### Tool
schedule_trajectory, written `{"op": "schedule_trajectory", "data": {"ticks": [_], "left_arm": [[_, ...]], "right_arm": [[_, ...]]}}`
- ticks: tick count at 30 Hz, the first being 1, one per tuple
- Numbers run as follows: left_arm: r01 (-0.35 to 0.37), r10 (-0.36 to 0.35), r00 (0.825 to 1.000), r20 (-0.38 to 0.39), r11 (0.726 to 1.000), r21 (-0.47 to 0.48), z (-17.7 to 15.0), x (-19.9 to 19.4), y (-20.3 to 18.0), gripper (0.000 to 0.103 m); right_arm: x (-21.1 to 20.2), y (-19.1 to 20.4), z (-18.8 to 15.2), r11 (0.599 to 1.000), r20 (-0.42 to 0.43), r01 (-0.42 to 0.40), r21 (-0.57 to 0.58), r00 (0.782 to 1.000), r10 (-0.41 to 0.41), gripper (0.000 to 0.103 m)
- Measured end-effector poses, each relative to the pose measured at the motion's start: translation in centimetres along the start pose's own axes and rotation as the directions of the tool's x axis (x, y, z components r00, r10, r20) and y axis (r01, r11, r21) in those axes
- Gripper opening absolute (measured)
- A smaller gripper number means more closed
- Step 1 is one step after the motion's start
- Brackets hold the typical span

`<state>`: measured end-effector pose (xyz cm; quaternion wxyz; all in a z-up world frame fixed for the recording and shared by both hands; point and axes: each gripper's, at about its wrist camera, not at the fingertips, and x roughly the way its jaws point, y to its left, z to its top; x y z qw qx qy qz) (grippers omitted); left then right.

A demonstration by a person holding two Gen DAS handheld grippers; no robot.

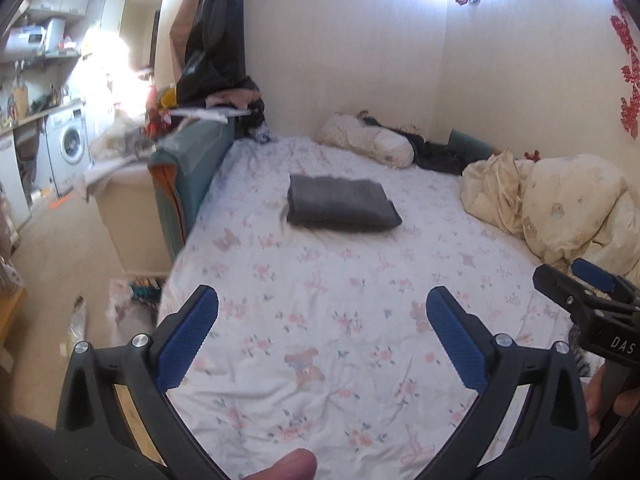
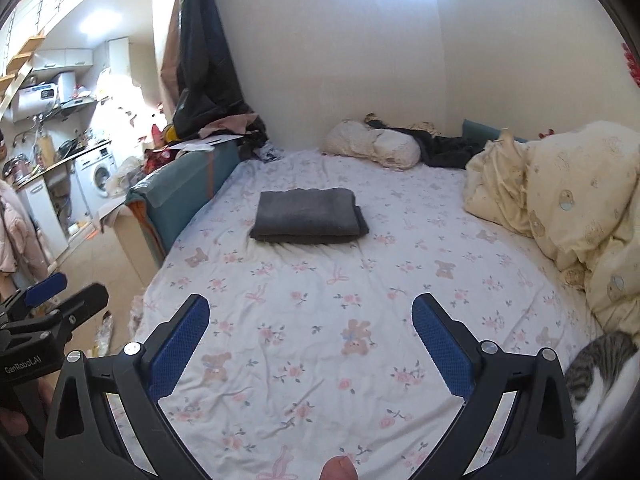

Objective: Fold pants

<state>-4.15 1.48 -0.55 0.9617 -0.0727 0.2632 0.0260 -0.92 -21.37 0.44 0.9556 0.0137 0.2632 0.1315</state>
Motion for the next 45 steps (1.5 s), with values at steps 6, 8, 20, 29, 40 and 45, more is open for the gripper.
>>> {"op": "schedule_trajectory", "data": {"ticks": [6, 8, 20, 29, 40, 45], "left_arm": [[0.011, -0.012, 1.0, 0.024, 0.999, 0.045, -0.6, -0.5, -0.5, 0.103], [0.01, -0.012, 0.999, 0.04, 0.999, 0.051, -0.5, -0.7, -0.7, 0.103], [-0.002, 0.0, 0.999, 0.04, 0.999, 0.043, -0.3, -0.6, -0.7, 0.103], [0.0, -0.002, 0.999, 0.039, 0.999, 0.045, -0.1, -0.6, -0.6, 0.103], [0.001, -0.003, 0.999, 0.036, 0.999, 0.041, 0.1, -0.5, -0.4, 0.103], [0.0, -0.001, 0.999, 0.037, 0.999, 0.042, 0.0, -0.5, -0.4, 0.103]], "right_arm": [[0.7, 0.3, -0.9, 1.0, -0.018, 0.007, -0.009, 1.0, -0.008, 0.103], [0.7, 0.6, -1.0, 1.0, -0.012, -0.003, -0.011, 1.0, 0.003, 0.103], [1.1, 0.9, -1.5, 1.0, -0.017, 0.0, -0.004, 1.0, 0.0, 0.103], [1.2, 0.9, -1.5, 1.0, -0.02, 0.0, -0.001, 1.0, 0.0, 0.103], [1.3, 0.8, -1.6, 1.0, -0.024, 0.002, 0.006, 1.0, -0.002, 0.103], [1.3, 0.8, -1.6, 1.0, -0.025, 0.004, 0.004, 1.0, -0.004, 0.103]]}}
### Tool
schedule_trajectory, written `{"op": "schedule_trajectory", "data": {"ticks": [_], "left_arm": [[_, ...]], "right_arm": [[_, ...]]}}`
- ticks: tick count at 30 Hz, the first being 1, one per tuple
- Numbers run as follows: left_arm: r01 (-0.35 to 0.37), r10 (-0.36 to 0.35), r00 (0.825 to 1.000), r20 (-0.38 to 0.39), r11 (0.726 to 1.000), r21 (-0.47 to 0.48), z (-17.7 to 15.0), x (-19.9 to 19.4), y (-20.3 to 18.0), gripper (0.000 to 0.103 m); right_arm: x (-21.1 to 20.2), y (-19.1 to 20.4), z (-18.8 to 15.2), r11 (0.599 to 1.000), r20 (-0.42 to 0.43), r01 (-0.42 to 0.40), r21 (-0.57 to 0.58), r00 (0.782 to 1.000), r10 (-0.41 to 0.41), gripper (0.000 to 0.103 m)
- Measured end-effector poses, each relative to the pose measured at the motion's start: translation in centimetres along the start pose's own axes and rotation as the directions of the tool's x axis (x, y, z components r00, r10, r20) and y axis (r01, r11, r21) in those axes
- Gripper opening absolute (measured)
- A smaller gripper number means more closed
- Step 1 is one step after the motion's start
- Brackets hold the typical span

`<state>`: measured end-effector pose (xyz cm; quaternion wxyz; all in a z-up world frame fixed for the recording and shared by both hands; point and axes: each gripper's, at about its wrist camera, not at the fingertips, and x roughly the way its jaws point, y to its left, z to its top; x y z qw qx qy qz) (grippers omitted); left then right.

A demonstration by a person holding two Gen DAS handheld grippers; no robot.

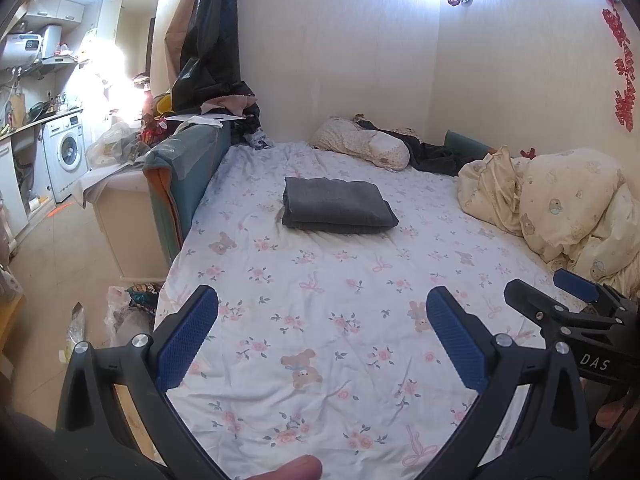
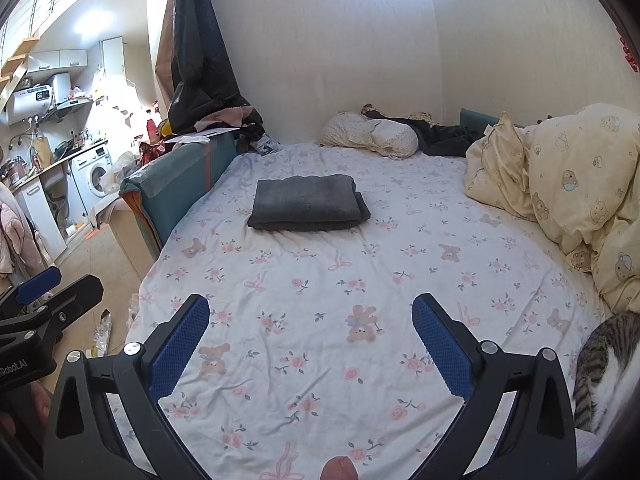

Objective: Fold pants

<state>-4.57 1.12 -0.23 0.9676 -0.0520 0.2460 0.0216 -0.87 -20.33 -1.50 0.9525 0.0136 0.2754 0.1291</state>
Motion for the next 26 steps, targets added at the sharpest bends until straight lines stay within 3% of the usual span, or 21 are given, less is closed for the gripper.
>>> {"op": "schedule_trajectory", "data": {"ticks": [26], "left_arm": [[-0.011, 0.011, 1.0, -0.003, 1.0, -0.011, -0.89, 0.1, -0.22, 0.103]], "right_arm": [[0.12, -0.11, -0.06, 1.0, 0.001, -0.003, -0.006, 1.0, 0.003, 0.103]]}}
